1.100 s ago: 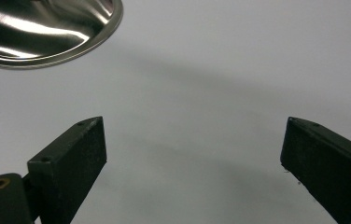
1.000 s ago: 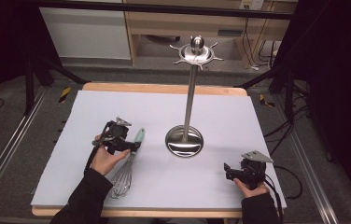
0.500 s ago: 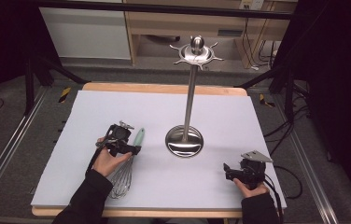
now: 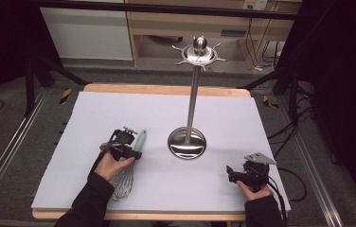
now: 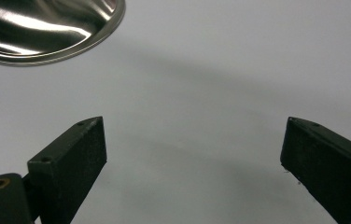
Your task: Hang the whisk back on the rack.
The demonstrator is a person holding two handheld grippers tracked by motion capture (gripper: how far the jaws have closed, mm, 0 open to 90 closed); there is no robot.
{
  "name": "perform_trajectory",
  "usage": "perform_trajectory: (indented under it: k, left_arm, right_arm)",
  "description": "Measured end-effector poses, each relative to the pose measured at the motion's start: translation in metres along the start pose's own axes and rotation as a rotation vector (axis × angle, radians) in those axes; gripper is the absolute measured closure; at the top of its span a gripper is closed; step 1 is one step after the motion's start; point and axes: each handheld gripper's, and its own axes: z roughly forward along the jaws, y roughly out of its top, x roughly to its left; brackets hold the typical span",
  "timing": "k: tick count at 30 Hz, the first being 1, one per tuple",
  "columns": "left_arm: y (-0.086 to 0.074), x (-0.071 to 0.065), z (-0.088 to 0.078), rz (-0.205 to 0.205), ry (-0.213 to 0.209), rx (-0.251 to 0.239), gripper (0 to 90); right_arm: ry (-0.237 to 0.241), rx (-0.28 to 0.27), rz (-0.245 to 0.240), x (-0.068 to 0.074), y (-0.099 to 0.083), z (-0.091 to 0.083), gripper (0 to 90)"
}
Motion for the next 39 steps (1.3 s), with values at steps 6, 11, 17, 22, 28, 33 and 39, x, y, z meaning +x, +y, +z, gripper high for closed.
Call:
perform_trajectory:
  k: [6, 11, 17, 22, 28, 33, 39]
  left_arm:
    - [0.000, -0.001, 0.004, -0.008, 0.004, 0.015, 54.5]
    - [0.002, -0.002, 0.004, -0.021, 0.007, 0.025, 57.2]
    - [0.003, -0.001, 0.003, -0.045, 0.009, 0.044, 62.7]
    - [0.004, -0.002, 0.002, -0.045, -0.009, 0.044, 64.3]
    - [0.003, -0.005, -0.008, 0.000, -0.002, 0.049, 66.6]
    - [0.003, -0.007, -0.021, 0.020, -0.006, 0.014, 68.2]
    - [-0.001, -0.010, -0.033, 0.033, -0.014, -0.044, 68.8]
  right_arm:
    - [-0.001, 0.000, -0.003, 0.000, 0.000, 0.000, 7.4]
    - [0.000, 0.001, -0.003, 0.000, 0.000, 0.000, 7.4]
    - [0.002, 0.004, -0.003, 0.000, 0.000, 0.000, 7.4]
    - [0.002, 0.005, -0.004, 0.000, 0.000, 0.000, 7.4]
    - [0.003, 0.005, -0.002, 0.000, 0.000, 0.000, 7.4]
    - [0.004, 0.004, -0.002, 0.000, 0.000, 0.000, 7.4]
    - [0.005, 0.004, -0.001, 0.000, 0.000, 0.000, 7.4]
